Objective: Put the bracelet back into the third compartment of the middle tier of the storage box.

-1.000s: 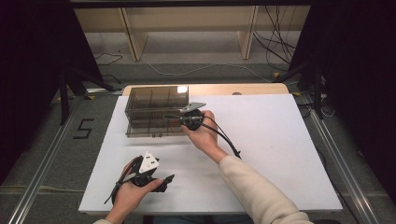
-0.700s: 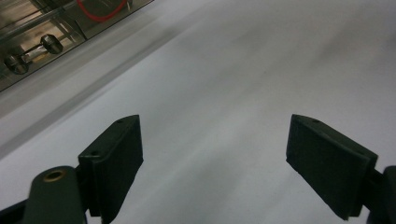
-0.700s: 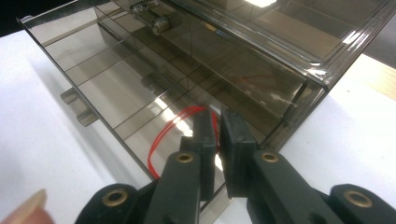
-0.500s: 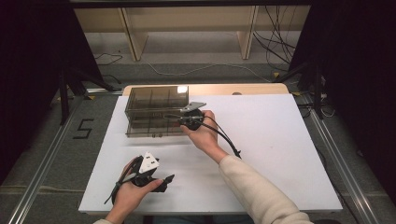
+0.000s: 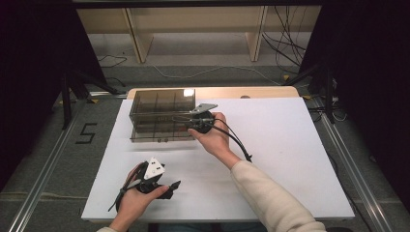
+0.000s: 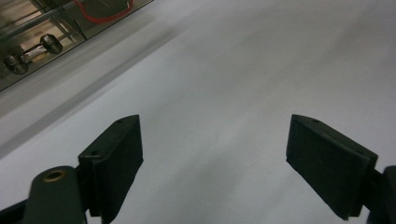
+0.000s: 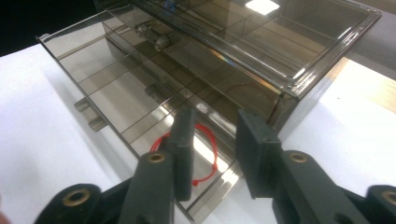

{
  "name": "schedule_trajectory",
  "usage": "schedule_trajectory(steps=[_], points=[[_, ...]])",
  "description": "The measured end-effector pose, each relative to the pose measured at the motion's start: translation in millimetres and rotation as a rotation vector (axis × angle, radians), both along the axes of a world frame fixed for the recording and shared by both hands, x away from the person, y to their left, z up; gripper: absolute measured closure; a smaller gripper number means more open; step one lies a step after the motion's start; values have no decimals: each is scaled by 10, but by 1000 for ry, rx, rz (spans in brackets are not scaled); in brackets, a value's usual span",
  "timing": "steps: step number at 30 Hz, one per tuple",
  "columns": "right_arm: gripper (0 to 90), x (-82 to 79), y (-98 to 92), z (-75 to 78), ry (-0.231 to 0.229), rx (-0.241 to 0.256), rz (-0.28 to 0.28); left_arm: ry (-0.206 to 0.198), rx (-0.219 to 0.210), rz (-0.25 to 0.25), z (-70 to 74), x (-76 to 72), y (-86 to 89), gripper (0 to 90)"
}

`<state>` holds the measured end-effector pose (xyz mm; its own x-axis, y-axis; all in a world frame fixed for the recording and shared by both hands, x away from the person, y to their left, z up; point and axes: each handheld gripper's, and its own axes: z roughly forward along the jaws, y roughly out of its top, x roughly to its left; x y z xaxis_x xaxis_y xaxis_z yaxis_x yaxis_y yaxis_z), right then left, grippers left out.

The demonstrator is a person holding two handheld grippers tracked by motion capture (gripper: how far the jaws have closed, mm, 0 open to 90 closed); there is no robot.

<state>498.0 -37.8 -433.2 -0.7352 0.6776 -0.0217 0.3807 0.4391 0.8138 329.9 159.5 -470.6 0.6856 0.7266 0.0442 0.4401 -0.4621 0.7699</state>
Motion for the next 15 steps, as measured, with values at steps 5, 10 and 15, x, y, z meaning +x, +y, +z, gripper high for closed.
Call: schedule_trajectory(steps=[5,10,15], points=[[628,-29,-65,44,14,9,12,-1,1,0,-1,0,2,185],[573,-76,-176,65,21,19,26,-3,1,2,0,-2,2,185],[506,-126,-314,90,25,27,19,1,-1,2,-5,-2,1,185]])
